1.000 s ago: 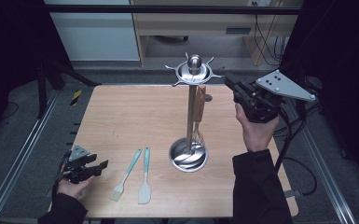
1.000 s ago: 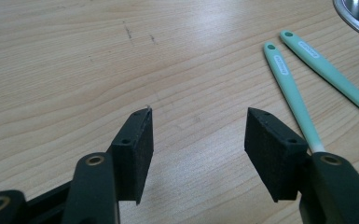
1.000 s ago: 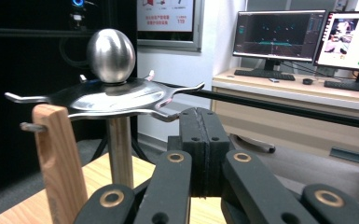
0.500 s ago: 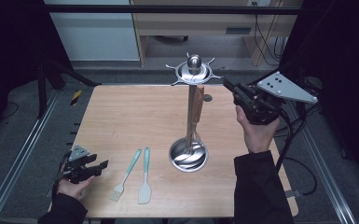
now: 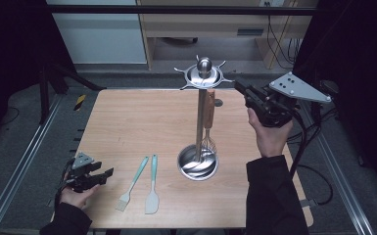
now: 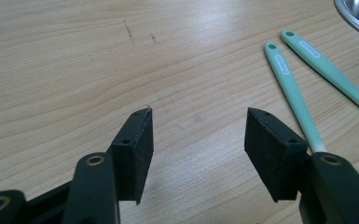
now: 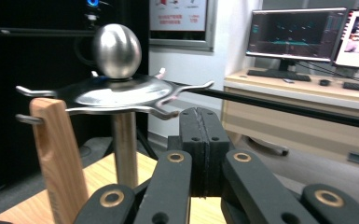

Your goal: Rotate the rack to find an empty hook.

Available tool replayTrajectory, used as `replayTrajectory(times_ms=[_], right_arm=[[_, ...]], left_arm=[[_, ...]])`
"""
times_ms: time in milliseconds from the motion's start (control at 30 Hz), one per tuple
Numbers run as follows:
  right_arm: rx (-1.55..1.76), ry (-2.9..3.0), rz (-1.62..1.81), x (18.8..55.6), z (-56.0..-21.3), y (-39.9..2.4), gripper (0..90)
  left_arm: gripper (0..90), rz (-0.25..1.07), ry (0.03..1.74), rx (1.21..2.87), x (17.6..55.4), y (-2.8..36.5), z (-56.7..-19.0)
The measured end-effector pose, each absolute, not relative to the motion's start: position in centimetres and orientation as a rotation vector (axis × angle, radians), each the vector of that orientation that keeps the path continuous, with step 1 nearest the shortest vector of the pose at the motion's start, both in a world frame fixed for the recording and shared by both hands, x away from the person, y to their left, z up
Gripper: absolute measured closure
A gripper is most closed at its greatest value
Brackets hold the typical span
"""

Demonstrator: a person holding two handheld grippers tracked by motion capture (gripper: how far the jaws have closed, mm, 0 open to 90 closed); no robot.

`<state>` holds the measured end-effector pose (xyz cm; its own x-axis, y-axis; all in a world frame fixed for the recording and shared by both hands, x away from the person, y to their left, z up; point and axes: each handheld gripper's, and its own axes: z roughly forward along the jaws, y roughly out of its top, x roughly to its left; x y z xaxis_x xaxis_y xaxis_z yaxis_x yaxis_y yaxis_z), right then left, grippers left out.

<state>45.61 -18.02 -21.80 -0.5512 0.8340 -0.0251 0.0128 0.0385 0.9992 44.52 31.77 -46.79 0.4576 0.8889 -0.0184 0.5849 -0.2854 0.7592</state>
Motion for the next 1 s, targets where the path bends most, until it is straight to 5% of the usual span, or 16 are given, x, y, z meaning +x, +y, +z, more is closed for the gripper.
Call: replayTrajectory(times_ms=[1000], right_arm=[[0.671, 1.726, 1.636, 42.3, -22.3, -15.0, 90.0]], left_arm=[[41.6, 0.542, 1.227, 1.999, 44.5, 31.7, -46.8]])
